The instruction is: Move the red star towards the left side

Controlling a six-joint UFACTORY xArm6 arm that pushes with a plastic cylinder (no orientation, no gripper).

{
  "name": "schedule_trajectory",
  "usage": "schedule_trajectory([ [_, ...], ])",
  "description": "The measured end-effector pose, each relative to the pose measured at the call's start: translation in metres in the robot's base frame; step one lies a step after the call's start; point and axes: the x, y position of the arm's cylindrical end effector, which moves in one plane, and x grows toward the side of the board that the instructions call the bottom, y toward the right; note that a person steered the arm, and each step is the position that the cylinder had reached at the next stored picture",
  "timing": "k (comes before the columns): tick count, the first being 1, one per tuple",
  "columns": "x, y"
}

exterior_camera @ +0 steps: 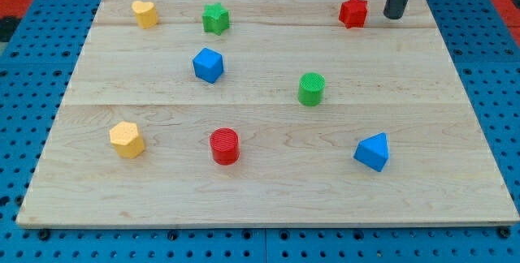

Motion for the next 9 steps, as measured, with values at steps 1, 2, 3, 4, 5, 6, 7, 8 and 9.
schedule_trajectory([
  [1, 0.0, 0.0],
  [2, -0.007, -0.002],
  [3, -0.017, -0.022],
  [4, -0.017, -0.022],
  [5, -0.015, -0.04],
  [6, -0.015, -0.058],
  [7, -0.015, -0.058],
  [8, -0.041, -0.068],
  [9, -0.057, -0.103],
])
